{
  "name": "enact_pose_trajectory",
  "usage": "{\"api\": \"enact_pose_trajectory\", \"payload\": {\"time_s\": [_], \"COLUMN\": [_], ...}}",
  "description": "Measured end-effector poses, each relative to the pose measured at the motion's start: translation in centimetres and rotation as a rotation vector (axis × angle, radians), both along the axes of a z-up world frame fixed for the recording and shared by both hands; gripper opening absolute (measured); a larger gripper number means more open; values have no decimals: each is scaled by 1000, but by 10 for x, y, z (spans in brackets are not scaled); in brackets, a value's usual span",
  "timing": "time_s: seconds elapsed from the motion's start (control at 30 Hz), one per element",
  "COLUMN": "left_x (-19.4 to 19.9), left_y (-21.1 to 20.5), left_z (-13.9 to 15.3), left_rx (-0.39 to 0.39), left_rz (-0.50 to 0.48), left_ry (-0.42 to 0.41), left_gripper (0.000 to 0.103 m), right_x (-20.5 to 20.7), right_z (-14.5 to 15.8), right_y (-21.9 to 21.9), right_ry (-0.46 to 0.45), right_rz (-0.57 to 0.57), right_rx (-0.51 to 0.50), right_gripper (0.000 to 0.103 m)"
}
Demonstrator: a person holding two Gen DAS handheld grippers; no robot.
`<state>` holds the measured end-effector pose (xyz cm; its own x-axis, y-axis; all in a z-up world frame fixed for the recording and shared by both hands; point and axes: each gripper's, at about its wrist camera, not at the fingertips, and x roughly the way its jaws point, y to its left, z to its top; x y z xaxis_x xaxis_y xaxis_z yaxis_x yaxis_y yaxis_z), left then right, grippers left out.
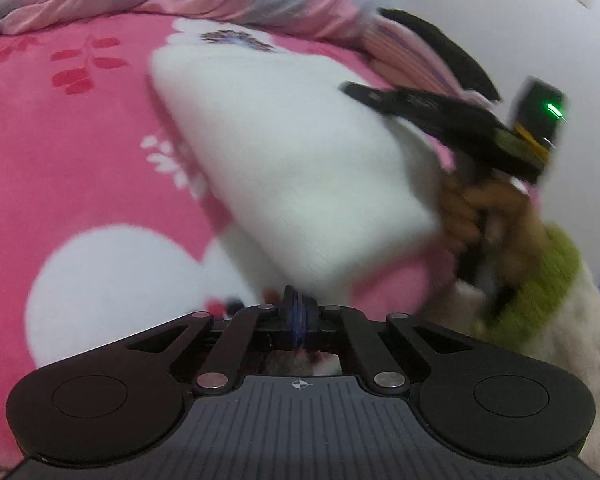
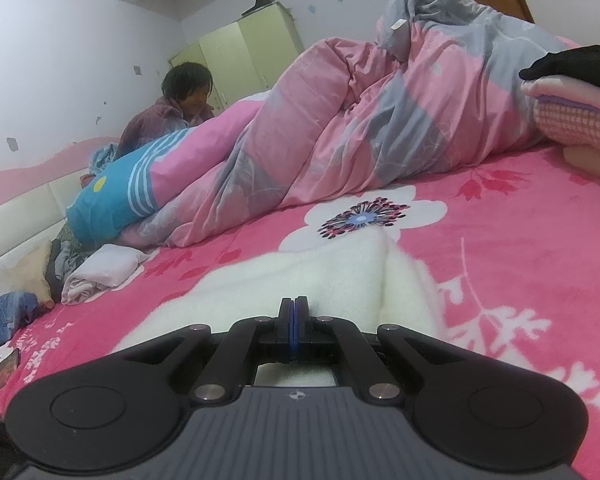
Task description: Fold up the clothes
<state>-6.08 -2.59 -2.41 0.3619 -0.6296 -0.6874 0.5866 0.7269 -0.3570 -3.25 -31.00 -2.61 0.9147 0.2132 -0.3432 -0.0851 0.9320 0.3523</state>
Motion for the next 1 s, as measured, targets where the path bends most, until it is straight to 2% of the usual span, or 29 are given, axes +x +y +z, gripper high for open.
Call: {"api": "enact_pose_trajectory", "payload": {"time_s": [0.1,0.2,0.27,0.47,0.8,1.0], "left_x": [5,37,61,126,220,257], "left_y": [24,40,36,-9,-25,-57], "left_z": [9,15,13,-6,-2,3], "left_rx": [-24,-37,-33,86,98,161], "left_rz": [75,159,167,136,193,187], "left_ry": [-22,-33,-29,21,119,104], "left_gripper": [1,1,1,1,0,0], "right_x": [0,0,0,-1,-3,-3], "right_z": [0,0,-1,-2,-5,-6], "right_y": [1,0,-1,-2,-7,-9], "right_ry": [0,-2,-4,-11,-24,-29], "right_rz": [-1,-3,-2,2,11,9], "right_rx": [-4,-4,2,19,56,72], "right_gripper": [0,0,0,0,0,0]}}
